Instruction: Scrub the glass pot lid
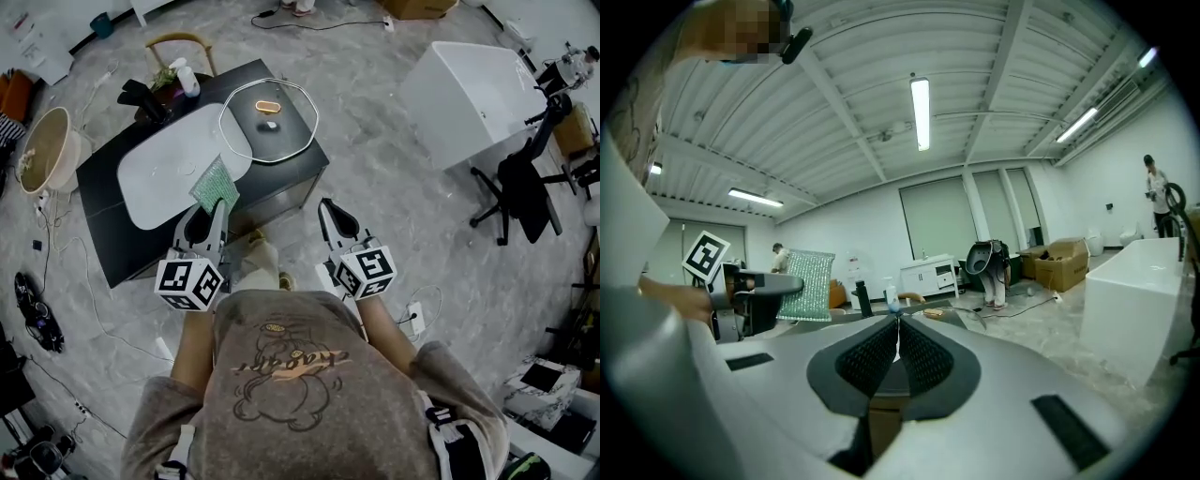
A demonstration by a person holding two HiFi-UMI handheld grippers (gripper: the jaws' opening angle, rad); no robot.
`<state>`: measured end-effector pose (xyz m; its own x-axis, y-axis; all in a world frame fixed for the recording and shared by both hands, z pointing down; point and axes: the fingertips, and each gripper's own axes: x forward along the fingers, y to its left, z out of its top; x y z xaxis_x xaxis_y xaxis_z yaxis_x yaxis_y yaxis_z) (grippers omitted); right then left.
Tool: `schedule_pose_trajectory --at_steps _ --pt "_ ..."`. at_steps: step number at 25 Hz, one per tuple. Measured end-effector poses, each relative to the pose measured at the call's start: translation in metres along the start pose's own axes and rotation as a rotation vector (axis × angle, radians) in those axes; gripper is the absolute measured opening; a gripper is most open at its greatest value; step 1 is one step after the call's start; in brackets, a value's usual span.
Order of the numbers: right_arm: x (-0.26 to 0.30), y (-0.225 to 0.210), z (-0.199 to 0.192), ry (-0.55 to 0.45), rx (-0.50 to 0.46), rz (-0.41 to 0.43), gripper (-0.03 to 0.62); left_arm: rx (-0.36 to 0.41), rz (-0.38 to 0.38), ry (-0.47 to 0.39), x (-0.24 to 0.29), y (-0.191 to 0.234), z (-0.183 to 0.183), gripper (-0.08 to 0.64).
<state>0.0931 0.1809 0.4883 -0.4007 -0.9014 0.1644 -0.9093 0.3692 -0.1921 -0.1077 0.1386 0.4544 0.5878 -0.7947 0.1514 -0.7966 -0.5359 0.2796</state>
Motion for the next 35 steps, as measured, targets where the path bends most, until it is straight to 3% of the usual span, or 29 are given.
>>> schedule_pose_trajectory --at_steps 14,22,33,35 --pt "0.12 -0.046 0.032 0.017 0.008 0.02 0.028 -0.016 -0.008 0.011 0.11 0.067 0.04 0.086" --pt "0.182 -0.054 0.062 0.006 -0.007 0.016 0.028 -0.025 -0.05 0.018 0.16 0.101 0.067 0.086" --pt "0.225 -0.058 0.087 0.032 -0.113 0.063 0.034 -0.056 -0.063 0.035 0.187 0.121 0.074 0.086" --pt "0.232 -0.057 0.088 0.049 -0.119 0.098 0.092 -0.059 -0.054 0.033 0.19 0.125 0.074 0.086"
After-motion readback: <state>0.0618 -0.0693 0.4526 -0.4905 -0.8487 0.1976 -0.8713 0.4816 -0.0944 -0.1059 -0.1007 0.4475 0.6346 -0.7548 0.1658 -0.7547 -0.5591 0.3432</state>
